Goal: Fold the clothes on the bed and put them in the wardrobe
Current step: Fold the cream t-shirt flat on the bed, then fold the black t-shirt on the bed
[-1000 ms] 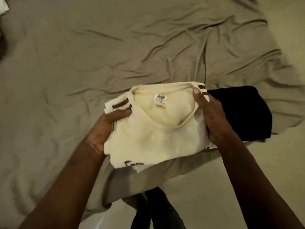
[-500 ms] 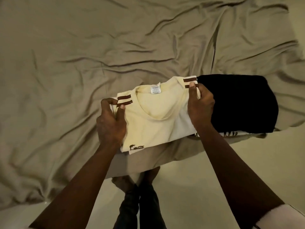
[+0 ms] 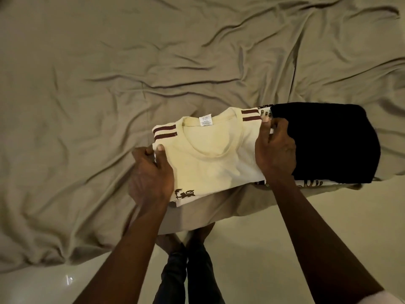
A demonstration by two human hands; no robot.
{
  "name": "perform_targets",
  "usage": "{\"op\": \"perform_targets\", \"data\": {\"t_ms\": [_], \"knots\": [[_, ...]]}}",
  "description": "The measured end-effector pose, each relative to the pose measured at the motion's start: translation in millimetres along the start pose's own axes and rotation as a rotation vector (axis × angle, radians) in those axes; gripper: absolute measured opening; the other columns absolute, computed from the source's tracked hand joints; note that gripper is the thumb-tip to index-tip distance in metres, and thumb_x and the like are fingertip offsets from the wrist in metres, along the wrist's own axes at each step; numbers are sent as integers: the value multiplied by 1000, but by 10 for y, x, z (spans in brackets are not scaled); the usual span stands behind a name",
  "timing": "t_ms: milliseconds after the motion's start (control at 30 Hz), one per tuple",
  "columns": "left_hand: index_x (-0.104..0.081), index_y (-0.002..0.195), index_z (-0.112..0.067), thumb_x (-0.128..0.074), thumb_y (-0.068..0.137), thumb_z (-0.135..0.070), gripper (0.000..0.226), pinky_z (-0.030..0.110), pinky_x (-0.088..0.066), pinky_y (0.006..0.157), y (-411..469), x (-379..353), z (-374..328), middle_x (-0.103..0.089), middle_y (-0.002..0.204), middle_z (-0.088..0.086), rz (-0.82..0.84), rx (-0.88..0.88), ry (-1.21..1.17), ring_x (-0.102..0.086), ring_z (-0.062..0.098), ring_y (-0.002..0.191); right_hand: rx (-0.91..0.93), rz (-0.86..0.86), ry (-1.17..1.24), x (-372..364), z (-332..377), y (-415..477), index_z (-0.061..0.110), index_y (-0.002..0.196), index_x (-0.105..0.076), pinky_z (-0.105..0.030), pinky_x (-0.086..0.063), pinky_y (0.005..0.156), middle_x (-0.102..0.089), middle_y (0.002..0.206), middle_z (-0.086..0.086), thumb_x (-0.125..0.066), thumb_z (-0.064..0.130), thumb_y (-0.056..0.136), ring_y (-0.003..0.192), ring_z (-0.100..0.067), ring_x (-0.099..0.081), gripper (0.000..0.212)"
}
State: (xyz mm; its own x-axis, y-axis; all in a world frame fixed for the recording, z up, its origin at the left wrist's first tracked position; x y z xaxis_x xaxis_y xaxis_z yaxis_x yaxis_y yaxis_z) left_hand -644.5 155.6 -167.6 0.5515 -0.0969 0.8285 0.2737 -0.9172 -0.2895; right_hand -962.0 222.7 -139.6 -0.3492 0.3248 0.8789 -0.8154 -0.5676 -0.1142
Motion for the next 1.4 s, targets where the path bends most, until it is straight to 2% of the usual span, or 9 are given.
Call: {"op": "perform_targets", "data": {"t_ms": [233, 367, 467, 567, 733, 967, 1133, 1267, 1400], "knots": [[-48, 115, -19, -39, 107, -49, 33, 41, -45, 68, 69, -48, 188, -72, 96, 16, 76, -162, -13, -68, 43, 88, 197, 169, -201, -138, 66, -35, 10, 138, -45, -51, -51, 86, -67, 119, -20, -35, 39, 111, 106, -45, -65, 41], [-50, 117, -26, -38, 102, -58, 37, 37, -47, 66, 182, 109, 198, -71, 89, 1, 141, -242, -42, -69, 33, 83, 330, -9, -325, -19, 348, -72, 13, 142, -47, -50, -43, 93, -56, 127, -17, -45, 46, 105, 115, -39, -54, 50], [-51, 126, -29, -37, 103, -59, 41, 42, -52, 82, 328, 516, 408, -66, 113, -3, 42, -277, -155, -64, 23, 102, 526, -87, -215, -27, 853, -443, 13, 143, -48, -51, -35, 105, -53, 136, -17, -51, 42, 104, 124, -38, -48, 48], [-53, 132, -22, -41, 103, -55, 45, 51, -49, 97, 560, 1010, 893, -56, 130, 0, -121, -221, -140, -56, 24, 121, 677, 76, -94, -370, 1415, -893, 15, 144, -49, -49, -37, 106, -47, 146, -14, -53, 35, 104, 133, -35, -45, 45], [-52, 137, -19, -55, 94, -53, 55, 52, -44, 100, 1048, 1821, 2156, -44, 149, 5, -336, 23, 66, -46, 28, 136, 840, 628, 69, -1414, 2539, -1776, 21, 136, -55, -46, -45, 108, -47, 139, -6, -61, 26, 94, 128, -30, -53, 42], [-40, 152, -15, -49, 91, -59, 76, 55, -31, 115, 1900, 2339, 3582, -31, 164, 12, -330, 341, 222, -29, 34, 151, 977, 958, -36, -2823, 4040, -3038, 30, 130, -59, -38, -52, 96, -51, 132, 10, -60, 34, 98, 115, -17, -62, 32], [-36, 157, -18, -42, 96, -63, 76, 53, -22, 120, 2138, 2180, 3791, -36, 163, 12, -236, 380, 310, -28, 36, 151, 1204, 802, 97, -3467, 5365, -3909, 21, 147, -47, -46, -51, 100, -45, 144, -7, -73, 27, 88, 131, -29, -48, 65], [-40, 157, -18, -50, 95, -61, 76, 53, -23, 119, 2124, 2225, 3817, -42, 159, 13, -267, 375, 274, -32, 35, 150, 1606, 484, -164, -3785, 6359, -4459, 33, 159, -30, -54, -46, 101, -25, 164, -16, -74, 11, 78, 150, -42, -27, 95], [-35, 159, -19, -45, 96, -62, 77, 52, -21, 120, 2119, 2258, 3801, -37, 162, 11, -246, 367, 241, -28, 33, 152, 1857, 573, -399, -4046, 6848, -4662, 17, 133, -65, -48, -47, 96, -53, 146, -15, -69, 6, 79, 129, -40, -50, 55]]}}
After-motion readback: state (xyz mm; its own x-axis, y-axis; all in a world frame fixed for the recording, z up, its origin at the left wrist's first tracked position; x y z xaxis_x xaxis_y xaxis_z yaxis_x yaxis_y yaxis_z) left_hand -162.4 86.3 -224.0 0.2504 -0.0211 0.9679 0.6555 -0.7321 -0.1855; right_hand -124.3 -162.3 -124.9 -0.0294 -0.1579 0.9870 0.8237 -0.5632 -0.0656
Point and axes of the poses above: each hand's wrist, its own y-axis towards the middle knuckle, its own x-axis out of the back of the hand, z = x × y, the point moved 7 cm from there along y, towards the middle knuckle
